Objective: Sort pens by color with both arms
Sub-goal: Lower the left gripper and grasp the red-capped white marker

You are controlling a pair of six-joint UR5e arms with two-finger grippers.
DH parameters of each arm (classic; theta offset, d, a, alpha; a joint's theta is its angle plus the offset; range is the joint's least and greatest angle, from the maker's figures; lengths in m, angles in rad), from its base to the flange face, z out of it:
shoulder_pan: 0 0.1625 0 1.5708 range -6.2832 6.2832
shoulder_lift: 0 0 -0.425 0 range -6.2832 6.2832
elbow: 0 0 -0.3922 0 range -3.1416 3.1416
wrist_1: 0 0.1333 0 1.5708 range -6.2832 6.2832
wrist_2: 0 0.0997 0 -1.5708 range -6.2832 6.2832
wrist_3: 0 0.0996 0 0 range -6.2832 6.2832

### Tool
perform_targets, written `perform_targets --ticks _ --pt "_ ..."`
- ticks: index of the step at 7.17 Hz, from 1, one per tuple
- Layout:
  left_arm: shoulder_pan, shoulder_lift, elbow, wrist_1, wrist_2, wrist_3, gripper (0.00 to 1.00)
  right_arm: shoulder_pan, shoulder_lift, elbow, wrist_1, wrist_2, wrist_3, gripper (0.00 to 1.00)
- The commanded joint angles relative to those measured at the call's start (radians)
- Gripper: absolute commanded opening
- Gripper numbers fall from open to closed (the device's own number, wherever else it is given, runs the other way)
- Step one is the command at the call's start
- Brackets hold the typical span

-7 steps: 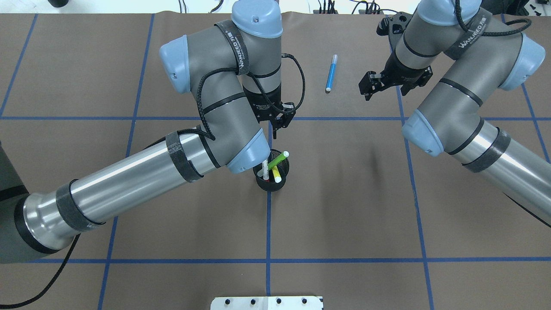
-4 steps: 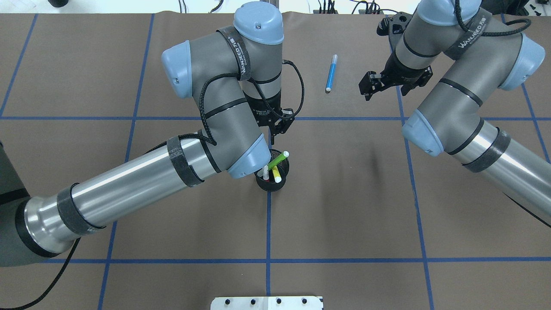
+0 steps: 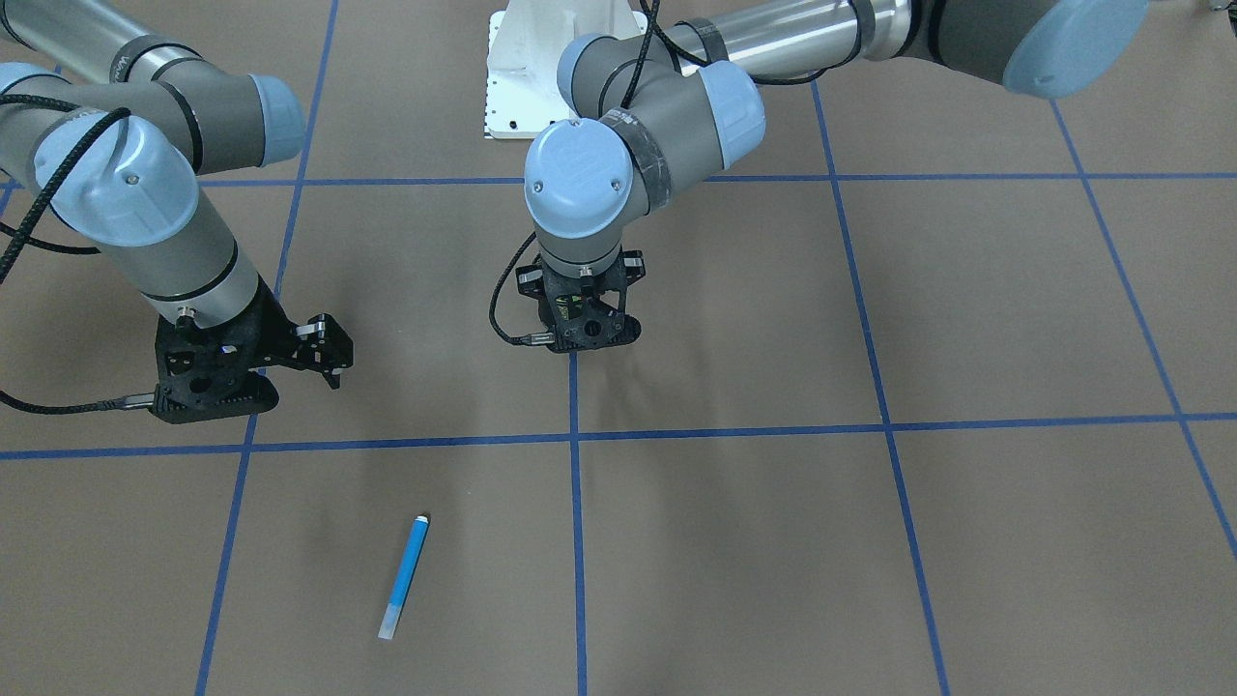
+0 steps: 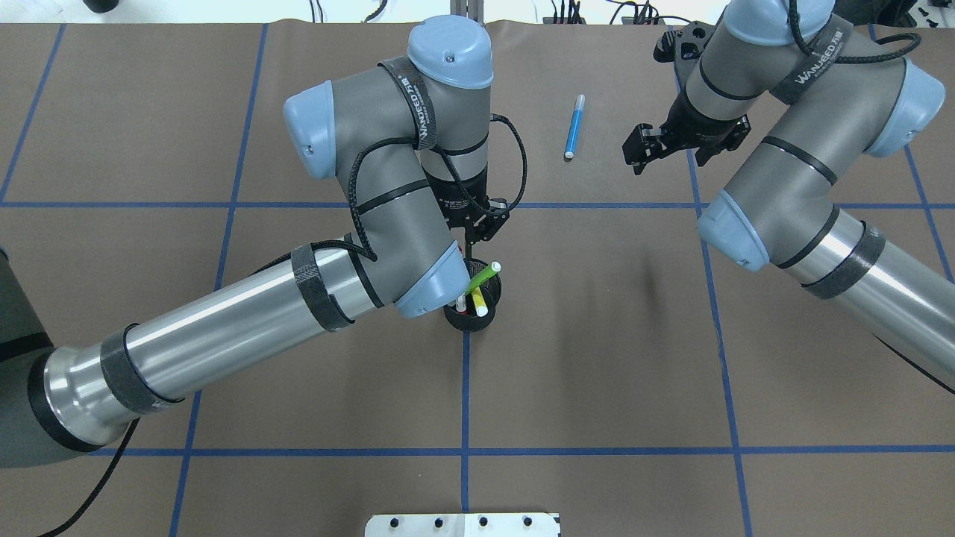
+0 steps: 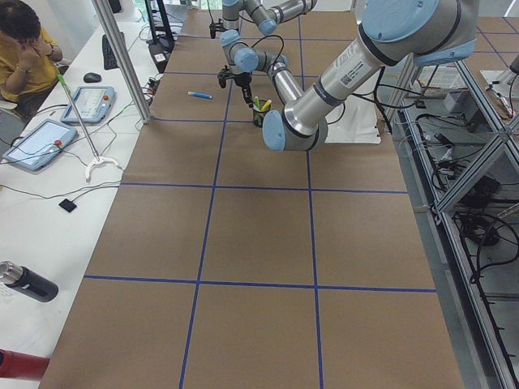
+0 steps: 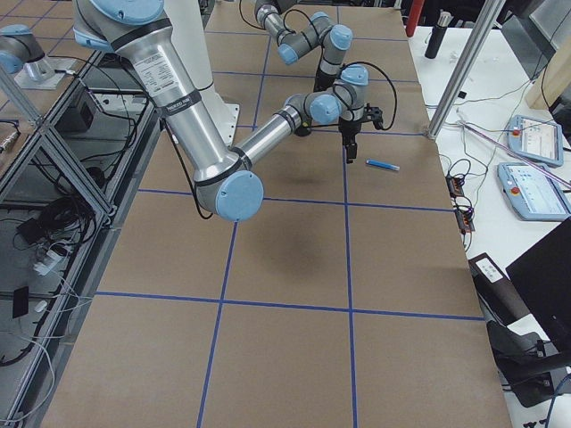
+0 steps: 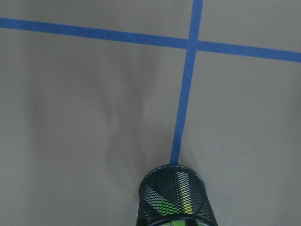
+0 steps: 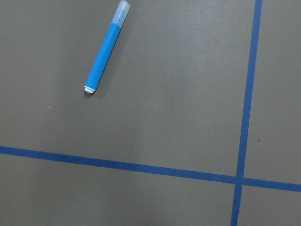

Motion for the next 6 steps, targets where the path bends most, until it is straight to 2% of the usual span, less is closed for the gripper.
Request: perform_targets --ticks 1,3,5,6 --pt "0.004 0.000 0.000 0.001 0.000 0.000 0.25 0.000 0.000 0.000 0.000 -0.001 0.003 0.99" --pt "0.003 0.014 -0.035 0.020 0.000 0.000 0.16 0.000 0.001 0.003 0.000 -0.001 0.006 0.99" --pt "-0.003 0.088 -0.240 0.093 0.001 0.005 0.09 -0.002 0.003 0.005 0.000 -0.001 0.007 0.99" --pt "-0.019 0.089 -0.303 0.131 0.003 0.009 0.07 -0.002 0.003 0.005 0.000 -0.001 0.009 0.99"
